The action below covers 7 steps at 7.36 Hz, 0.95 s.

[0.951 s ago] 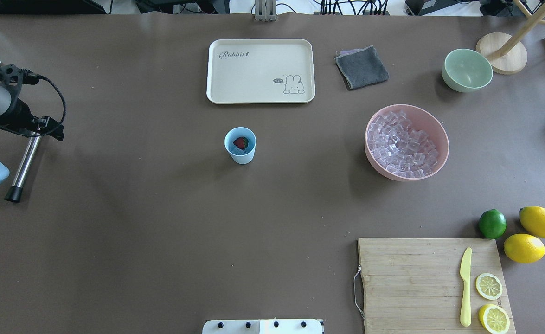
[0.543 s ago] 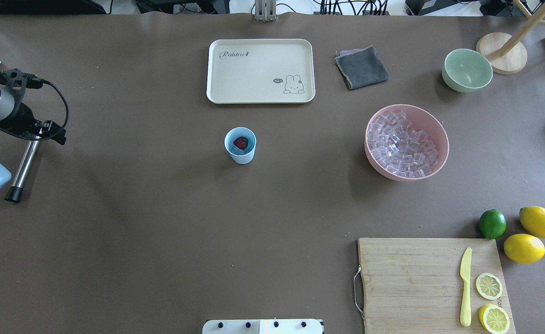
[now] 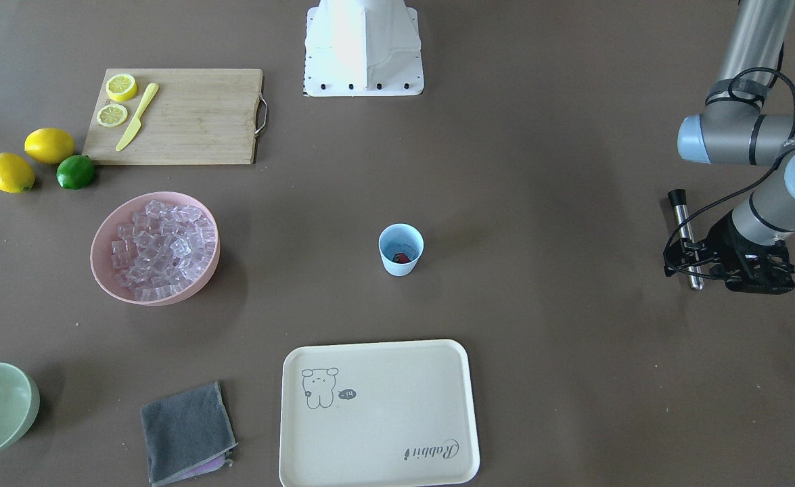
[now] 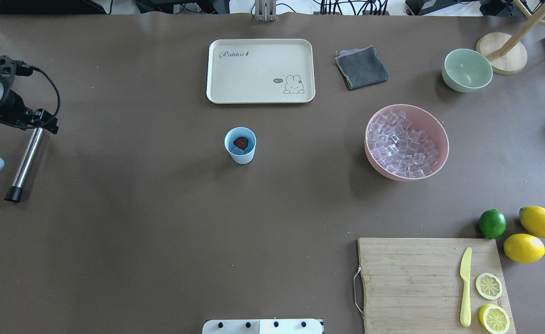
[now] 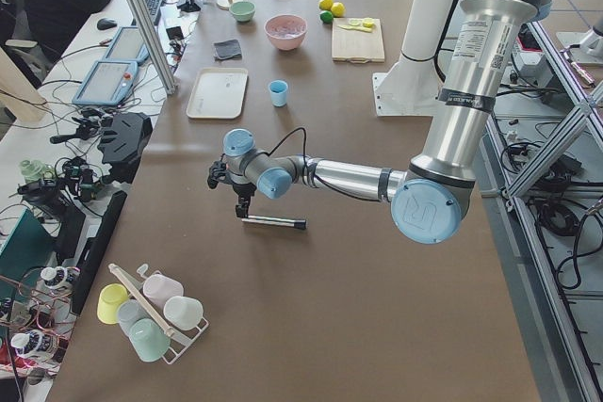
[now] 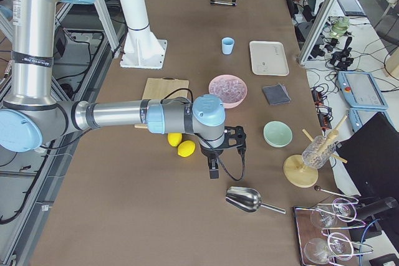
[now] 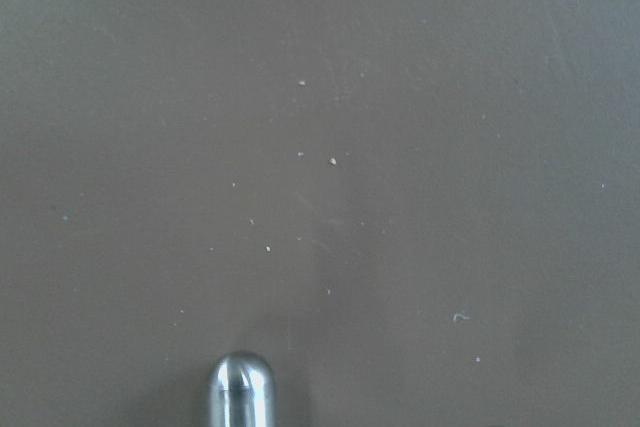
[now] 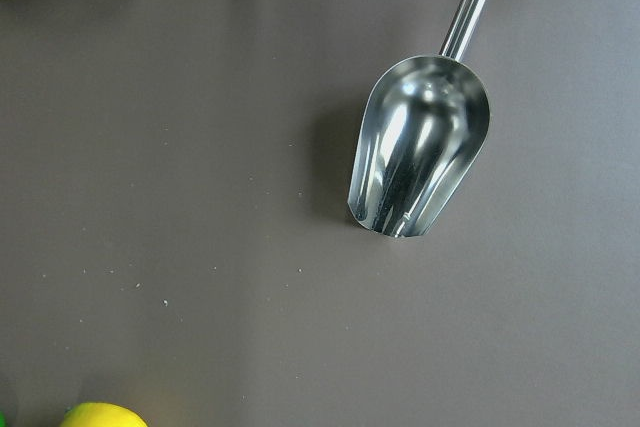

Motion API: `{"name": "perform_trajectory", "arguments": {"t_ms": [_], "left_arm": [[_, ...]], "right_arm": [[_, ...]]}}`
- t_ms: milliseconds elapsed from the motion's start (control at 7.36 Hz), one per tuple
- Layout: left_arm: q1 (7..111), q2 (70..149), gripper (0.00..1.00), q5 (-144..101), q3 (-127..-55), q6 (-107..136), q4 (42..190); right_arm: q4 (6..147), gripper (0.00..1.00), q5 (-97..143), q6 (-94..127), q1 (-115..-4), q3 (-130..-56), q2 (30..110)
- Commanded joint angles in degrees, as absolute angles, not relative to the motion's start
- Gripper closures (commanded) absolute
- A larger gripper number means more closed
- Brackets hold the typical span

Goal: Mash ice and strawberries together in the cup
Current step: 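Lower the left gripper and grasp the steel muddler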

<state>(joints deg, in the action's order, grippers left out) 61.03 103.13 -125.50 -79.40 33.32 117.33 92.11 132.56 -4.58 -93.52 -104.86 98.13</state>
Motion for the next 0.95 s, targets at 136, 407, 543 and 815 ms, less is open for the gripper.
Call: {"name": "perform_trajectory", "arguments": {"t_ms": [136,407,543,815], "left_arm": [[61.3,101.3,0.18,-125.8,-77.9,31.5,117.9],[60.6,101.2,0.22,-125.6,-77.7,31.5,118.4],[60.3,101.2,0.25,-125.5,-78.2,32.3,118.3],[60.2,101.1,0.47,-125.9,-78.1,32.8,119.3]], "right_arm": [[92.0,0.00,132.7,-4.6,-93.5,-104.9,98.3],[91.9,0.00,132.6,-4.6,-93.5,-104.9,98.3],[91.9,0.00,132.5,-4.6,-93.5,-104.9,98.3],[91.8,0.00,132.6,-4.6,-93.5,-104.9,98.5]]}}
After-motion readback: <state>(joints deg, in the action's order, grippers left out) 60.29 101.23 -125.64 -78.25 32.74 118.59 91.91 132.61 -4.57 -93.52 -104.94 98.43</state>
